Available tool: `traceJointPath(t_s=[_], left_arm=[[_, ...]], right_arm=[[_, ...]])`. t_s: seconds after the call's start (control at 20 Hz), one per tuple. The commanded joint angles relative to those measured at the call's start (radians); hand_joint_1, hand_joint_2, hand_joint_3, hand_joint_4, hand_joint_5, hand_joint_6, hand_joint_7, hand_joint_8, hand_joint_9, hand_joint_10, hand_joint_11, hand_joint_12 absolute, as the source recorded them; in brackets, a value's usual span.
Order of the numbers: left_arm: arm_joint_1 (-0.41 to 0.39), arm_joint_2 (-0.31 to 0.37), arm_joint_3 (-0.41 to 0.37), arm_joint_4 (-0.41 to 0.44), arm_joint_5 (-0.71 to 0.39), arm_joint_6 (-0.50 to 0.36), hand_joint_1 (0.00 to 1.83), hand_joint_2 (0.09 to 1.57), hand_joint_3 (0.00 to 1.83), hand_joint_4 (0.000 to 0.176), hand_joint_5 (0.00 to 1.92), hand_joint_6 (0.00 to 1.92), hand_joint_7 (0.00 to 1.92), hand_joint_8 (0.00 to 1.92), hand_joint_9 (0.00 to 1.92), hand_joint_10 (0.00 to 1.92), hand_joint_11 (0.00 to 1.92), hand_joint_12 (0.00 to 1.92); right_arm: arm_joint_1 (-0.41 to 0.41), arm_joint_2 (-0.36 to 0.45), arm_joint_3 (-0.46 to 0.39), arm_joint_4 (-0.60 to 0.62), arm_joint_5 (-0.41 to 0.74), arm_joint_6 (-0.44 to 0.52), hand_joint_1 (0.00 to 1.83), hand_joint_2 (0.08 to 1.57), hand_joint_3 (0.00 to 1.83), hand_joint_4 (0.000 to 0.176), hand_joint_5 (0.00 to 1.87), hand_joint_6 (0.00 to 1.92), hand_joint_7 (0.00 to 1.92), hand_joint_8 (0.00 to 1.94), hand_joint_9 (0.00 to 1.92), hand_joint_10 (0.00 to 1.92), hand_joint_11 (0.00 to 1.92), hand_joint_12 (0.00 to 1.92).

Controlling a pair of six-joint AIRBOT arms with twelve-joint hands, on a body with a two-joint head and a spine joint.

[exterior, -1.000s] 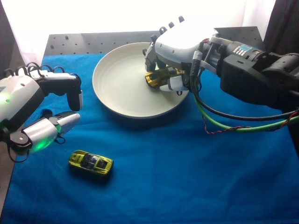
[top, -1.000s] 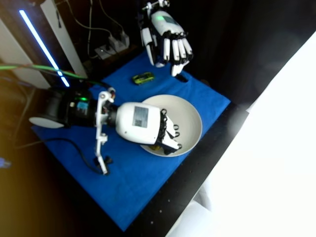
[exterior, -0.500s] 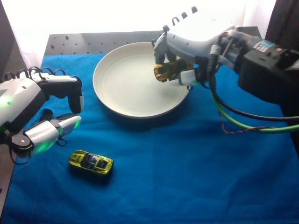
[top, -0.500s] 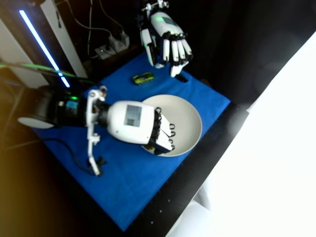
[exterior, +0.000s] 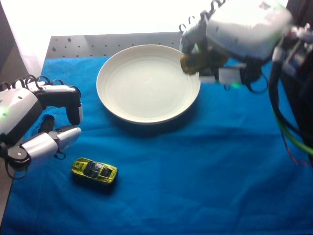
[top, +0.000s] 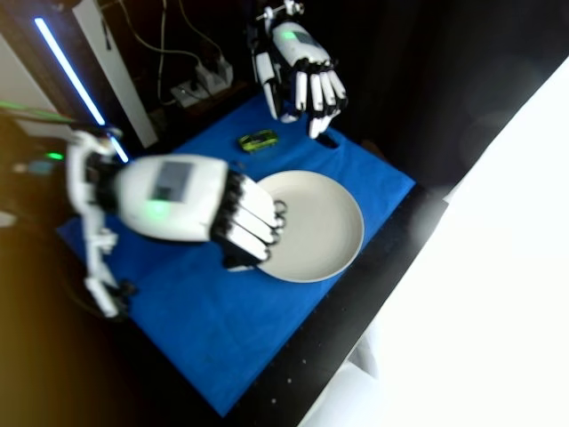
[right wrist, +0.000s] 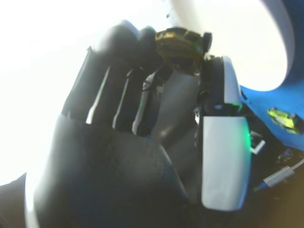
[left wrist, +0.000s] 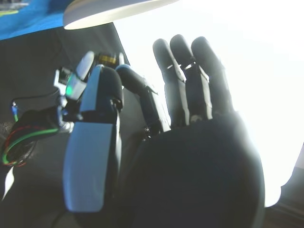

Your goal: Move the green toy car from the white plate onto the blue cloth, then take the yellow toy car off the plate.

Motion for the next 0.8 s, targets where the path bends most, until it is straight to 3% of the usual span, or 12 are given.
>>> traceJointPath(t_s=[0.0, 0.1, 0.25, 0.35, 0.4, 0.45, 0.5, 0.55, 0.6, 0.65, 0.7, 0.75], left_arm=[[-0.004, 0.010, -0.001, 0.018, -0.131, -0.005, 0.85, 1.28, 0.00, 0.176, 0.66, 1.45, 0.56, 0.46, 0.33, 0.95, 0.11, 1.68], [0.003, 0.013, -0.005, 0.014, -0.139, -0.005, 0.84, 1.28, 0.00, 0.176, 0.65, 1.46, 0.55, 0.44, 0.32, 0.94, 0.09, 1.67], [0.012, 0.016, -0.010, 0.008, -0.145, -0.005, 0.83, 1.29, 0.00, 0.176, 0.63, 1.49, 0.56, 0.37, 0.36, 0.86, 0.12, 1.61], [0.018, 0.018, -0.013, 0.004, -0.151, -0.005, 0.82, 1.30, 0.00, 0.176, 0.63, 1.49, 0.58, 0.36, 0.38, 0.84, 0.13, 1.57], [0.021, 0.018, -0.014, 0.002, -0.153, -0.006, 0.83, 1.29, 0.00, 0.176, 0.64, 1.48, 0.60, 0.34, 0.40, 0.80, 0.15, 1.56], [0.022, 0.018, -0.015, 0.001, -0.153, -0.006, 0.83, 1.29, 0.00, 0.176, 0.64, 1.48, 0.62, 0.33, 0.42, 0.81, 0.16, 1.59], [0.023, 0.019, -0.015, 0.000, -0.153, -0.006, 0.83, 1.29, 0.00, 0.176, 0.64, 1.48, 0.63, 0.33, 0.42, 0.84, 0.16, 1.62], [0.024, 0.019, -0.016, -0.001, -0.154, -0.006, 0.83, 1.29, 0.00, 0.176, 0.64, 1.48, 0.65, 0.32, 0.42, 0.88, 0.17, 1.64], [0.025, 0.019, -0.017, -0.002, -0.155, -0.006, 0.83, 1.29, 0.00, 0.176, 0.64, 1.47, 0.64, 0.33, 0.41, 0.91, 0.17, 1.68], [0.025, 0.019, -0.017, -0.002, -0.155, -0.006, 0.83, 1.29, 0.00, 0.176, 0.64, 1.47, 0.64, 0.33, 0.41, 0.92, 0.17, 1.68], [0.025, 0.019, -0.018, -0.003, -0.155, -0.007, 0.84, 1.29, 0.00, 0.176, 0.65, 1.47, 0.65, 0.33, 0.41, 0.93, 0.16, 1.68], [0.025, 0.019, -0.019, -0.003, -0.155, -0.007, 0.83, 1.29, 0.00, 0.176, 0.64, 1.47, 0.64, 0.35, 0.39, 0.95, 0.15, 1.69]], right_arm=[[0.001, 0.009, -0.017, -0.022, 0.144, -0.003, 1.30, 1.13, 0.00, 0.000, 0.90, 0.91, 1.00, 1.18, 1.03, 1.38, 0.96, 1.63], [-0.032, 0.046, -0.065, -0.048, 0.173, -0.003, 1.28, 1.11, 0.00, 0.000, 0.92, 0.90, 1.06, 1.14, 1.12, 1.36, 1.03, 1.64], [-0.087, 0.091, -0.131, -0.083, 0.196, -0.003, 1.39, 1.11, 0.00, 0.000, 0.84, 1.03, 1.01, 0.97, 0.99, 1.23, 0.97, 1.48], [-0.126, 0.120, -0.179, -0.113, 0.199, -0.003, 1.27, 1.16, 0.01, 0.000, 0.83, 0.99, 0.96, 1.33, 1.22, 1.46, 1.20, 1.68], [-0.142, 0.128, -0.197, -0.125, 0.199, -0.003, 1.19, 1.15, 0.00, 0.000, 0.90, 1.13, 1.15, 1.73, 1.30, 1.78, 1.34, 1.87], [-0.155, 0.134, -0.213, -0.140, 0.199, 0.001, 1.19, 1.12, 0.00, 0.000, 0.98, 1.06, 1.20, 1.82, 1.32, 1.89, 1.38, 1.91], [-0.167, 0.136, -0.223, -0.153, 0.199, 0.012, 1.17, 1.14, 0.00, 0.000, 0.92, 1.15, 1.15, 1.74, 1.21, 1.86, 1.24, 1.92], [-0.183, 0.138, -0.231, -0.174, 0.199, 0.048, 1.26, 1.12, 0.00, 0.000, 0.96, 0.86, 1.05, 1.34, 1.16, 1.56, 1.14, 1.77], [-0.201, 0.138, -0.233, -0.188, 0.199, 0.084, 1.38, 1.07, 0.00, 0.000, 0.99, 0.80, 1.13, 0.83, 1.09, 1.22, 1.01, 1.54], [-0.208, 0.137, -0.233, -0.188, 0.199, 0.089, 1.40, 1.04, 0.00, 0.000, 1.01, 0.82, 1.26, 0.48, 1.11, 1.06, 0.91, 1.40], [-0.214, 0.134, -0.233, -0.188, 0.199, 0.091, 1.41, 1.03, 0.00, 0.000, 1.04, 0.71, 1.28, 0.45, 1.11, 1.06, 0.87, 1.39], [-0.221, 0.130, -0.233, -0.188, 0.198, 0.092, 1.41, 1.03, 0.00, 0.000, 1.04, 0.71, 1.21, 0.62, 1.10, 1.05, 0.82, 1.39]])
